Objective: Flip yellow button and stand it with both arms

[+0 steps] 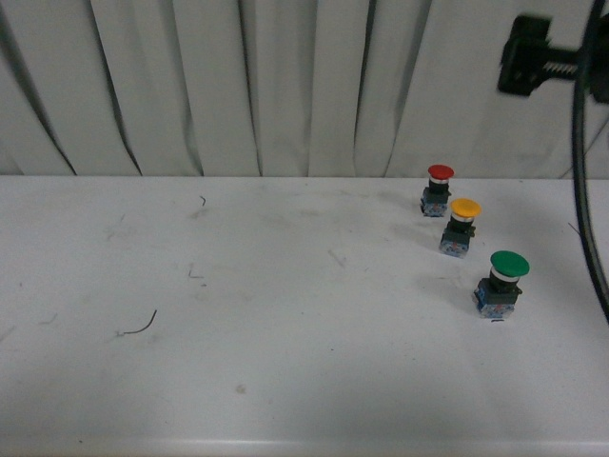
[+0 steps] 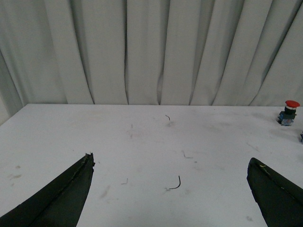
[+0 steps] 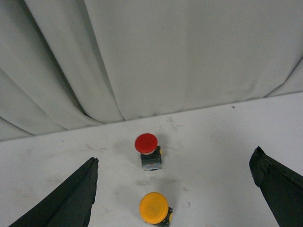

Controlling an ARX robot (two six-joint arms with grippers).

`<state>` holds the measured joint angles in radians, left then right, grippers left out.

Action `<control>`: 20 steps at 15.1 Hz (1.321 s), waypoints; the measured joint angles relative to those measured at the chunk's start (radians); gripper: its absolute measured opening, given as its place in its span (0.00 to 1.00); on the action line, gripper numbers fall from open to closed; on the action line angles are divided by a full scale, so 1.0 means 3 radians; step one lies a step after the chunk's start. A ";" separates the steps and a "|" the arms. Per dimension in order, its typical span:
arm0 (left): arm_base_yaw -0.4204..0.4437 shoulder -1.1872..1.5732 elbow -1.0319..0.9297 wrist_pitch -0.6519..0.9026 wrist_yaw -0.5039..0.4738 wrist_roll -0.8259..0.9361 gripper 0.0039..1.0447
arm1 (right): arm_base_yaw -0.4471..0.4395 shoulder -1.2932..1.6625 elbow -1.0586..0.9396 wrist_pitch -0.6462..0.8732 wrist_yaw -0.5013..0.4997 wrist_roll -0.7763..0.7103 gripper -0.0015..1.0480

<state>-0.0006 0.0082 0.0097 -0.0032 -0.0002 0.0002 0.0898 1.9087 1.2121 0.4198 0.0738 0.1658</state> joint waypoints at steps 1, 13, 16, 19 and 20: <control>0.0000 0.0000 0.0000 0.0000 0.0000 0.0000 0.94 | -0.0001 -0.0473 -0.0326 0.0083 -0.0112 0.0090 0.94; 0.0000 0.0000 0.0000 0.0000 0.0000 0.0000 0.94 | 0.0045 -0.4260 -0.3440 0.0060 0.0120 -0.0543 0.02; 0.0000 0.0000 0.0000 0.0000 -0.0004 0.0000 0.94 | -0.0319 -0.4579 -0.3633 -0.0018 -0.0205 -0.0544 0.02; -0.0001 0.0000 0.0000 0.0000 0.0000 0.0000 0.94 | -0.0300 -0.4846 -0.3777 -0.0160 -0.0243 -0.0544 0.02; 0.0000 0.0000 0.0000 0.0000 0.0000 0.0000 0.94 | -0.0300 -0.4943 -0.3812 -0.0211 -0.0245 -0.0544 0.02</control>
<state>-0.0006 0.0082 0.0097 -0.0032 -0.0002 0.0002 -0.0002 0.4259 0.0685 0.3565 0.0002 0.0025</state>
